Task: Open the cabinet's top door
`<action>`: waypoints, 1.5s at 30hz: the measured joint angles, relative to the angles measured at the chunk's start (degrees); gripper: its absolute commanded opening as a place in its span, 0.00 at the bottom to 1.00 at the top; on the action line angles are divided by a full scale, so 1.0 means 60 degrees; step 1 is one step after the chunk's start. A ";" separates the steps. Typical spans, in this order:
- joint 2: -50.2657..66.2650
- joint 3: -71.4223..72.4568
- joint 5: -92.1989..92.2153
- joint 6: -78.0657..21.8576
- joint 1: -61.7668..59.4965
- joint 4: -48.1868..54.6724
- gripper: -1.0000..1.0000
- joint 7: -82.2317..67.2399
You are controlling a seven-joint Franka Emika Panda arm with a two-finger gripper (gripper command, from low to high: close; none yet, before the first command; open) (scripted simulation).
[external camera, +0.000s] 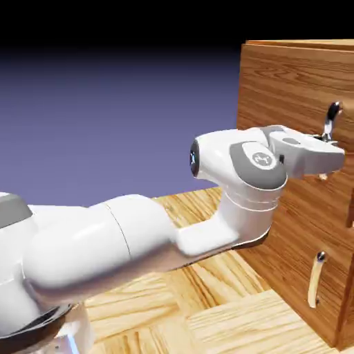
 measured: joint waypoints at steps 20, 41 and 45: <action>-0.1793 0.5632 0.3225 -0.5048 -0.5508 -0.6243 0.00 0.1409; -0.2459 1.2897 0.9985 -0.9063 -0.5521 -0.7359 0.00 0.1736; -0.1964 1.4281 1.1250 -0.9875 -0.5453 -0.7046 0.00 0.1980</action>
